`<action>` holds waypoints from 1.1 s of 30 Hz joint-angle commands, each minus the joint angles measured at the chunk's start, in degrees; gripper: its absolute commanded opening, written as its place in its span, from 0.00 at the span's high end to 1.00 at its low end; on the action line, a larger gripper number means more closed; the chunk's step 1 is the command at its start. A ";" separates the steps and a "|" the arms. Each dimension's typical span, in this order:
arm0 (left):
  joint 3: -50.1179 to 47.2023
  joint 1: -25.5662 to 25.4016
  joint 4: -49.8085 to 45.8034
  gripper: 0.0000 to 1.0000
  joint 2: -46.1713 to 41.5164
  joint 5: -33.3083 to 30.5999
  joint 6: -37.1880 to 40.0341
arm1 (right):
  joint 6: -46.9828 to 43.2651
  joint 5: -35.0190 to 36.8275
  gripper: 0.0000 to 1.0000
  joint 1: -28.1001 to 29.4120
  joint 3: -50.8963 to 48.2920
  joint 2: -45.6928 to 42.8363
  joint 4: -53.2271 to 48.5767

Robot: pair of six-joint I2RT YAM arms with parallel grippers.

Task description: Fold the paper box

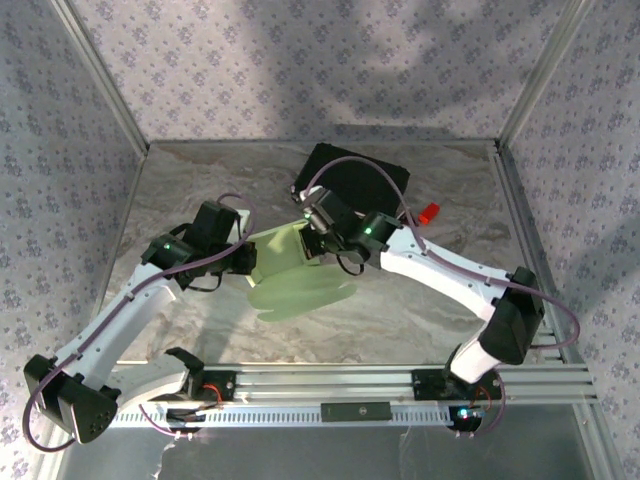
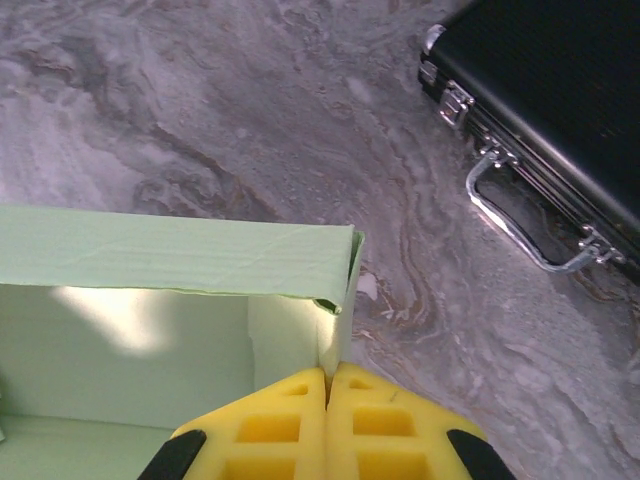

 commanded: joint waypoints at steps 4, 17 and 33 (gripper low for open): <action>2.86 -1.40 7.53 1.00 -2.12 9.27 1.39 | 1.32 6.89 1.00 3.46 3.48 3.65 -4.27; 1.36 0.76 9.11 1.00 -3.91 11.42 0.61 | -2.55 -26.03 1.00 -6.66 -5.55 -3.70 7.56; 1.36 1.83 9.43 1.00 -3.51 12.79 0.51 | -3.69 -40.75 0.84 -13.76 -11.47 -7.43 11.68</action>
